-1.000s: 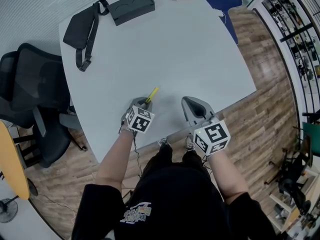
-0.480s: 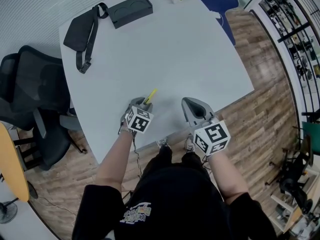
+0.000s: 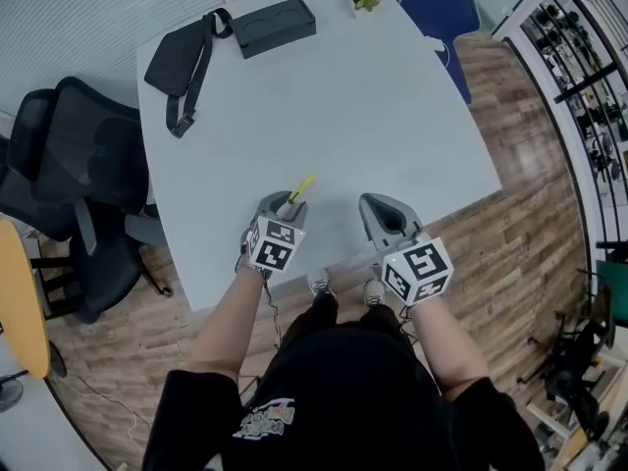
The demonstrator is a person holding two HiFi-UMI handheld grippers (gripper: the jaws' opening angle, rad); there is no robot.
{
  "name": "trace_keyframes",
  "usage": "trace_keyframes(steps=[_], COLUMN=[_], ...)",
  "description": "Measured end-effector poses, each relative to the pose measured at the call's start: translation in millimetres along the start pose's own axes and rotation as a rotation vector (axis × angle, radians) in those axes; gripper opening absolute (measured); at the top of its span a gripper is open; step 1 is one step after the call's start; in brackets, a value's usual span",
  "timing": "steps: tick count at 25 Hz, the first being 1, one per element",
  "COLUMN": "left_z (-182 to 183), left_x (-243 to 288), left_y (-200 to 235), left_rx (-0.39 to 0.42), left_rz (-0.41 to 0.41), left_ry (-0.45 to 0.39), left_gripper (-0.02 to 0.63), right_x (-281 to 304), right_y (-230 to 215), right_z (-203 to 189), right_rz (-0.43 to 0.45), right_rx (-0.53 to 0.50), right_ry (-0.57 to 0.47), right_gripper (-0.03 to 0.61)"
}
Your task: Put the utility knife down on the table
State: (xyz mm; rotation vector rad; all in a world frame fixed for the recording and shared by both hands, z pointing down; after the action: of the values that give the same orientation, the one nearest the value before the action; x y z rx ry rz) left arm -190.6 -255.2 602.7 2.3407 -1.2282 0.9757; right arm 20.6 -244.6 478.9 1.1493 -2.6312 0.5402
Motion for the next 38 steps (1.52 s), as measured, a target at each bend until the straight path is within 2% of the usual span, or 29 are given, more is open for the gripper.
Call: trace_keyframes(steps=[4,6,8,9,16,24,29,34,38], left_z=[20,30,41,45,71,71,62,47,24], left_x=[-35,-56,-77,-87,-153,-195,-211,-241,-266], left_y=[-11,-19,-28,-33,-82,-162,-212,-239,-246], left_rx=[-0.079,-0.114,-0.137,-0.148,-0.253,-0.349,-0.349,-0.337,-0.36], left_rz=[0.05,0.091,0.141,0.165,0.307,0.416,0.482,0.548,0.574], left_ry=[-0.117,-0.185,-0.25,-0.278,-0.413,-0.479,-0.468,-0.473,-0.48], left_gripper=[0.136,0.097,0.021,0.012,0.005,0.005,0.005,0.005,0.005], right_x=[-8,-15,-23,-27,-59,-105,-125,-130,-131], right_y=[-2,-3,-4,-5,-6,-10,-5,24,57], right_z=[4,7,11,14,34,34,18,6,-1], right_rz=[0.034,0.057,0.085,0.101,0.226,0.384,0.473,0.552,0.591], right_rx=[-0.015,-0.022,-0.03,-0.035,-0.082,-0.111,-0.098,-0.111,-0.133], right_ry=[-0.011,-0.022,-0.035,-0.041,-0.074,-0.102,-0.085,-0.062,-0.05], right_gripper=[0.003,0.003,0.003,0.003,0.003,0.003,0.003,0.003,0.003])
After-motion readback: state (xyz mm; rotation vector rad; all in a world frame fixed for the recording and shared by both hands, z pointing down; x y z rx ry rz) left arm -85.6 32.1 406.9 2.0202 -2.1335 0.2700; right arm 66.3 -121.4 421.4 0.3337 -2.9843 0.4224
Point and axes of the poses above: the fingertips, and each gripper's own axes: x forward along the fingers, y to its left, z out of its top, the point moved 9 cm from there along -x, backward along the fingers, and after that the axes turned 3 degrees about x, right-handed, at the moved point
